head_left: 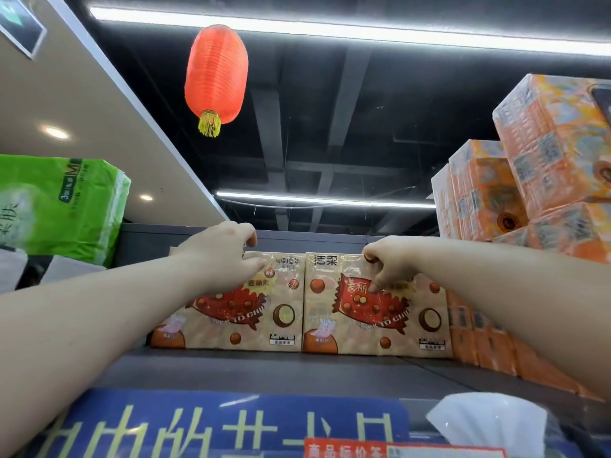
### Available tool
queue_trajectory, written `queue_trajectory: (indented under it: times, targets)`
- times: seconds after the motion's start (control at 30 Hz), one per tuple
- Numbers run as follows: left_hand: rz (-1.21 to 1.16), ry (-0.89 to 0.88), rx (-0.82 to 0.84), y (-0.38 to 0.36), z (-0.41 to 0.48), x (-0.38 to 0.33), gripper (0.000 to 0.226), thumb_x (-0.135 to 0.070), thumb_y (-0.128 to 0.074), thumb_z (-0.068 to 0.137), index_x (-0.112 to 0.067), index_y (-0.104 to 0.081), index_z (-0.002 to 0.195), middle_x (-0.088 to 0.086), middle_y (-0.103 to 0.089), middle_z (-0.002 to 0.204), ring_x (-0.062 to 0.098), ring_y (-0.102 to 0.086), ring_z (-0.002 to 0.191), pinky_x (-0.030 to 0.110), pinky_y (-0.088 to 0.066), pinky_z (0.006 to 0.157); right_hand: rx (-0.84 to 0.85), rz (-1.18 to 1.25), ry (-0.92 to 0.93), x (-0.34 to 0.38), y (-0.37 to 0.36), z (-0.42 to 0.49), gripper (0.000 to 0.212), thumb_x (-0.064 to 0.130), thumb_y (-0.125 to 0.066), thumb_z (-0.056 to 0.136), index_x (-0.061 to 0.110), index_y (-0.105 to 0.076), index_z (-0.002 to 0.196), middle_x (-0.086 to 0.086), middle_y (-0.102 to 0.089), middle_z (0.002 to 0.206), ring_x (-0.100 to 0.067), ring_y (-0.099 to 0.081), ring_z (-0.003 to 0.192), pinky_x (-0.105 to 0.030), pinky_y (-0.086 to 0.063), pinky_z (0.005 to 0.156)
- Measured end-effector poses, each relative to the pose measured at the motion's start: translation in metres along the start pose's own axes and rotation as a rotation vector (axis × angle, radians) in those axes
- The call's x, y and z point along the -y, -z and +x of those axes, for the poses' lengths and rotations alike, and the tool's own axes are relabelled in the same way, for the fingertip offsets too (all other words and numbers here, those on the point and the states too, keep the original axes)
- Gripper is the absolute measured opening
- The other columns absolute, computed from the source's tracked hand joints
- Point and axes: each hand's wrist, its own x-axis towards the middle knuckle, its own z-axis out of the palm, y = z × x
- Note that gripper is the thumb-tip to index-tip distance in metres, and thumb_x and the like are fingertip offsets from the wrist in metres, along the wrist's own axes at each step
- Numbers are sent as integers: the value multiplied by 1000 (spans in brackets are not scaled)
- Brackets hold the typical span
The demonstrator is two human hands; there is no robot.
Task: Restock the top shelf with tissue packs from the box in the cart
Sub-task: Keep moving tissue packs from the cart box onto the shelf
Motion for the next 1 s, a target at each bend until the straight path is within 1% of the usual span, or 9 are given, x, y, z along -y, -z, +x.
queue_trajectory:
  times: [0.2, 0.3, 0.53, 0.67, 0.8, 0.83, 0.9, 0.93, 1.0]
  targets:
    - [1, -2, 5, 1, -2, -1, 36, -40, -52, 92, -19, -50, 120, 2, -51, 125, 16, -51, 107, 28, -45, 83, -23, 21, -24, 3, -6, 0, 65, 35, -67, 84, 19, -38, 140, -4, -51, 134, -23, -51, 119, -31, -46, 91]
    - [7, -3, 17, 1, -2, -1, 35, -41, -51, 92, -20, -50, 118, 1, -52, 124, 16, -51, 106, 29, -47, 84, -32, 2, -41, 4, -9, 0, 69, 37, -66, 85, 18, -34, 143, -5, -48, 138, -24, -49, 123, -32, -44, 96]
    - [24, -3, 41, -1, -2, 0, 37, -44, -51, 92, -20, -51, 119, 1, -51, 122, 14, -49, 100, 28, -46, 82, -27, -28, -60, 7, -7, -2, 72, 41, -67, 83, 18, -34, 143, -4, -48, 137, -24, -50, 122, -32, -45, 96]
    - [70, -3, 71, -2, -1, 3, 40, -46, -50, 91, -20, -50, 122, 0, -50, 124, 15, -50, 104, 28, -46, 82, -64, -45, -33, 16, 1, -8, 78, 44, -67, 82, 18, -30, 146, -6, -43, 143, -25, -46, 127, -35, -45, 101]
    - [164, -1, 133, 10, -3, 2, 44, -49, -51, 90, -22, -48, 125, 0, -50, 128, 17, -51, 108, 31, -49, 85, -132, -21, 64, 26, 21, -27, 72, 40, -61, 89, 19, -26, 148, -7, -36, 149, -26, -39, 134, -37, -39, 106]
    - [198, -4, 146, 16, -3, 1, 47, -49, -51, 90, -23, -47, 127, 0, -49, 130, 17, -52, 105, 30, -50, 79, -147, -18, 89, 28, 27, -34, 69, 39, -59, 90, 19, -26, 148, -6, -36, 150, -25, -38, 135, -36, -37, 107]
    - [244, 12, 163, 31, -5, -4, 51, -49, -51, 90, -22, -42, 133, 0, -46, 133, 17, -54, 89, 27, -52, 64, -168, -31, 134, 31, 37, -48, 63, 38, -55, 93, 18, -29, 147, -6, -37, 149, -24, -37, 136, -35, -36, 107]
    - [260, 21, 160, 38, -7, -9, 53, -49, -51, 90, -23, -41, 135, 0, -45, 134, 17, -55, 87, 29, -55, 64, -171, -37, 152, 30, 41, -56, 60, 38, -53, 94, 17, -31, 146, -6, -38, 148, -24, -38, 135, -34, -35, 107]
    - [285, 21, 139, 50, -13, -19, 56, -51, -51, 89, -22, -41, 136, 0, -46, 136, 18, -55, 101, 33, -55, 76, -176, -39, 182, 30, 47, -69, 56, 38, -50, 95, 15, -35, 144, -5, -41, 146, -23, -40, 133, -32, -36, 105]
